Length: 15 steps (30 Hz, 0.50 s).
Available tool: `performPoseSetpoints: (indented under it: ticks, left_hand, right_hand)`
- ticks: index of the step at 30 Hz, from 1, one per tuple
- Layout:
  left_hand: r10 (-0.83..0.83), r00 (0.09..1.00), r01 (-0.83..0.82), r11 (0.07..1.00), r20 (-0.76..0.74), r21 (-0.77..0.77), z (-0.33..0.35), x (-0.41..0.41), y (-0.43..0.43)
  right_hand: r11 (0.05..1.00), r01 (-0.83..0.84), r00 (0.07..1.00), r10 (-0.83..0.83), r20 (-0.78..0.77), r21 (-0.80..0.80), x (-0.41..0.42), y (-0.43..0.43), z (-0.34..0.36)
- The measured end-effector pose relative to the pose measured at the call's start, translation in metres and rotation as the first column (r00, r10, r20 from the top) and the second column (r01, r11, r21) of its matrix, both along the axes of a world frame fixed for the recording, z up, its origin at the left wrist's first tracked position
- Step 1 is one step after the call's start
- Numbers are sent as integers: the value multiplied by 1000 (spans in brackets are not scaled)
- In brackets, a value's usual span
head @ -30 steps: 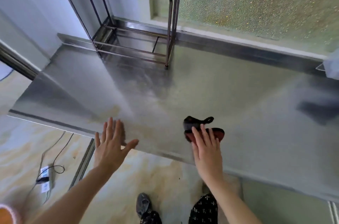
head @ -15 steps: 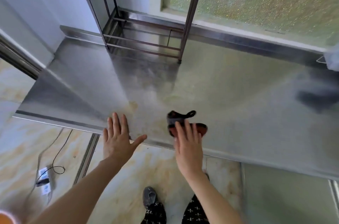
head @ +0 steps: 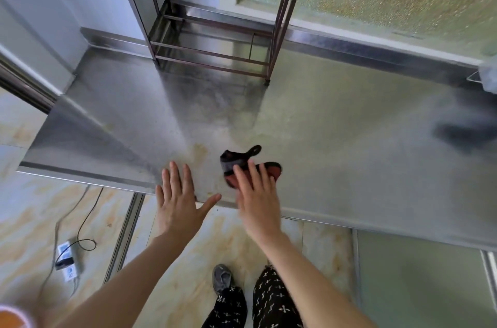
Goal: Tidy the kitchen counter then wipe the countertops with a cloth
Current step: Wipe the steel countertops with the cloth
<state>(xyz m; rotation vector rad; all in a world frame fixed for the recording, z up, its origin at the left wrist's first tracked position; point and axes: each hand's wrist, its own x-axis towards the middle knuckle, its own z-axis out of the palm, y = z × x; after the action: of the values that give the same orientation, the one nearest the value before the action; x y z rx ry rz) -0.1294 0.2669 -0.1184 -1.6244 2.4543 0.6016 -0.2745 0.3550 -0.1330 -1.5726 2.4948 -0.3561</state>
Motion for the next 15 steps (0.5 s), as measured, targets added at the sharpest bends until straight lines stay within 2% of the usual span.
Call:
performPoseSetpoints:
  ticks: [1,4,6,8,10,13,15]
  left_hand:
    - [-7,1000,7,1000,-7,-3,1,1,-1]
    - [-42,999,42,999,-6,-35,4,0,-11]
    - [-50,999,49,998,-14,-42,6,-4,-22]
    - [-18,999,16,999,-48,-34,8,-11,-31]
    - [40,997,-41,999,-60,-13,11,-17,-35]
    - [86,996,-86,996,-16,3,9,-22,-35]
    - [93,995,-93,996,23,10,7,-21,-35]
  right_hand:
    - [999,38,999,-38,-18,13,-21,5,-1]
    - [945,327,945,-327,12,30,-76,8,1]
    - [912,409,911,-409,42,11,-79,1,2]
    - [955,297,955,-296,37,-22,-55,-6,3]
    - [999,33,999,-32,34,-28,-27,-7,1]
    - [942,-336,942,336,1,-1,-36,-19,2]
    - [924,-382,924,382,-2,31,-70,-39,4]
